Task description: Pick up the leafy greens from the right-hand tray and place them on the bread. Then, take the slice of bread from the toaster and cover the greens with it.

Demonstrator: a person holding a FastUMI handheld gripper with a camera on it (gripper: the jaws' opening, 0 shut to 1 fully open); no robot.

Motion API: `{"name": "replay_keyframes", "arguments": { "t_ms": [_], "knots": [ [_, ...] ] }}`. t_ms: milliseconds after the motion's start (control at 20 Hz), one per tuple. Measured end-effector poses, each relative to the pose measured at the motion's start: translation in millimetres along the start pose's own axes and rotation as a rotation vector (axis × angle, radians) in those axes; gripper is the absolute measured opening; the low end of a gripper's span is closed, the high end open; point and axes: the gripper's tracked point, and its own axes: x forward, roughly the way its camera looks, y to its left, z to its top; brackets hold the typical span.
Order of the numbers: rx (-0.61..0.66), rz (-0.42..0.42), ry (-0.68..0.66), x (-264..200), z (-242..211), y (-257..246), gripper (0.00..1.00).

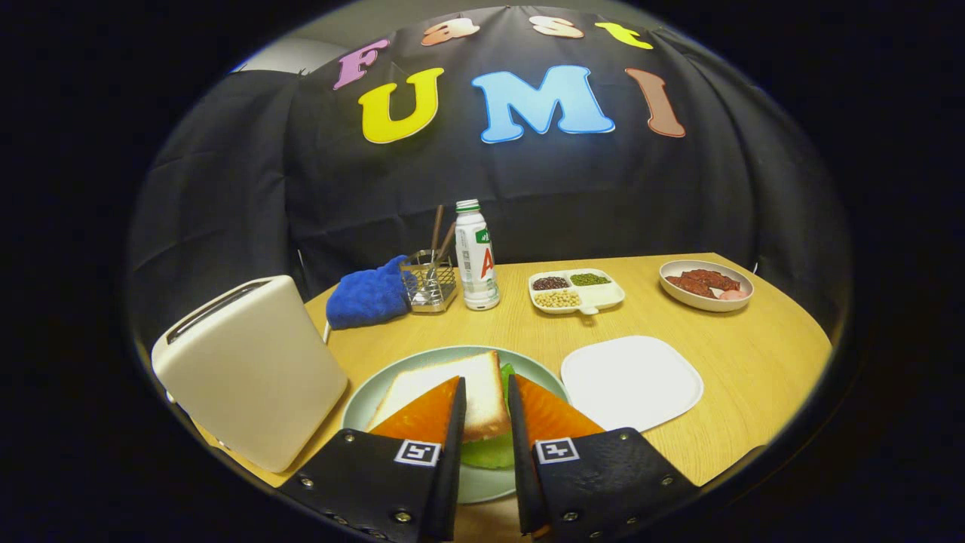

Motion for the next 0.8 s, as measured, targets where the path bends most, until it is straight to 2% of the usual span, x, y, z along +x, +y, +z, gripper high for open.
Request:
{"name": "replay_keyframes", "arguments": {
  "t_ms": [100, 450, 600, 800],
  "knots": [
    [0.008, 0.007, 0.002, 0.7, -1.5, -2.7, 0.32],
    [-0.045, -0.049, -0.099, -15.0, 26.4, -33.5, 0.32],
    [-0.066, -0.008, -0.153, -23.5, 39.7, -41.7, 0.32],
    [-0.050, -0.051, -0.218, -41.0, 58.8, -88.6, 0.32]
  ]
}}
